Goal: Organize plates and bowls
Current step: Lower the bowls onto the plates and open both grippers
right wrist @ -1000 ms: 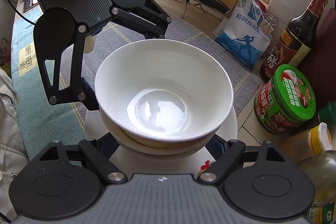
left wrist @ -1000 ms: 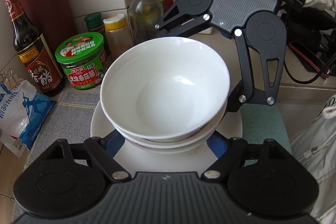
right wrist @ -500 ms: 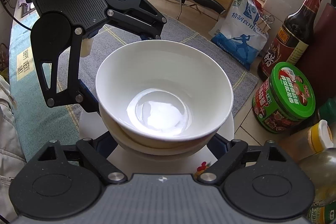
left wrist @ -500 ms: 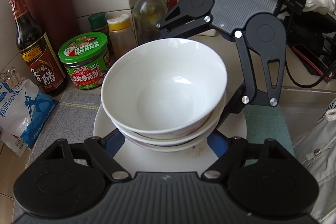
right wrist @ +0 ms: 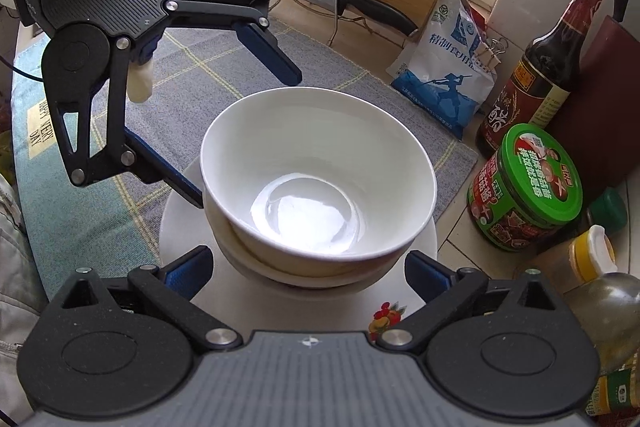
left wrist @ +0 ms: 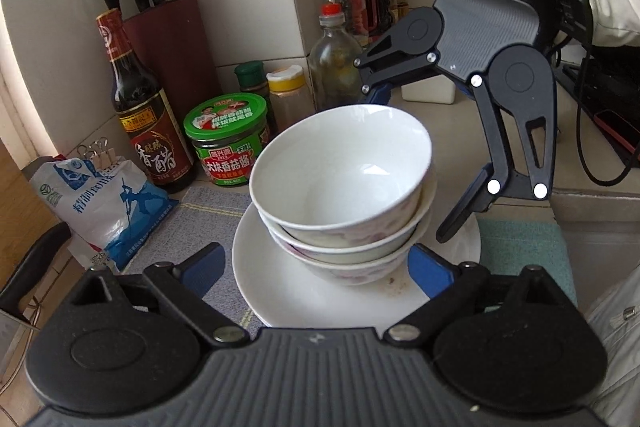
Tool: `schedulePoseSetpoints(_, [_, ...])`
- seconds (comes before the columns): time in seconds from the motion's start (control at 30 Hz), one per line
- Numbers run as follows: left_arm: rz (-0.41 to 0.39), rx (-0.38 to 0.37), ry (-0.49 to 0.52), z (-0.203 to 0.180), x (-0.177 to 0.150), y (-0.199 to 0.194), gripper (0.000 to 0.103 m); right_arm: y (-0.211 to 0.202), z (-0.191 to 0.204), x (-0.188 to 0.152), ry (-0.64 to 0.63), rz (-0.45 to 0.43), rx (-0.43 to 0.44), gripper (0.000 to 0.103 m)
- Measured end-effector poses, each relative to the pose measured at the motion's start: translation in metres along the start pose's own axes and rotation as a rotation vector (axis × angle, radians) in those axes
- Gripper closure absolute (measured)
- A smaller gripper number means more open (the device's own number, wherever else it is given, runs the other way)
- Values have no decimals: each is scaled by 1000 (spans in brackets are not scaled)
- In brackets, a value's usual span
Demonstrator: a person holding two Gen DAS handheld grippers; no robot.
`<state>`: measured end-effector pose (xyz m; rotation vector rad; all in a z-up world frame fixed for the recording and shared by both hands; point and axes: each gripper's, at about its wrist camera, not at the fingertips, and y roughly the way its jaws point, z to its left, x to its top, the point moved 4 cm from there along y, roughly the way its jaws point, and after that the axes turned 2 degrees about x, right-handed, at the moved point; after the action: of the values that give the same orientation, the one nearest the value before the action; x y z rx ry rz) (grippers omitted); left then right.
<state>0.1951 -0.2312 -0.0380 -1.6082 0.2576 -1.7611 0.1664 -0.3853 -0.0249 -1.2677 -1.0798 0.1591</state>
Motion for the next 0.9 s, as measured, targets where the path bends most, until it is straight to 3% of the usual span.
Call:
schedulePoseSetpoints(0.17, [-116, 43, -105, 2, 1, -36, 1, -16, 17, 5, 75, 4, -103, 0])
schedulePoseSetpoints(0.37, [-148, 127, -197, 2, -9, -63, 1, -26, 44, 11, 258, 52, -280, 0])
schedulePoseSetpoints(0.63, [-67, 194, -356, -1, -35, -92, 1, -41, 85, 11, 662, -15, -499, 0])
schedulePoseSetpoints(0.8, [2, 242, -408, -2, -38, -112, 1, -51, 113, 9, 908, -101, -558, 0])
schedulePoseSetpoints(0.9, [52, 284, -412, -2, -37, -116, 1, -57, 127, 12, 961, -132, -588, 0])
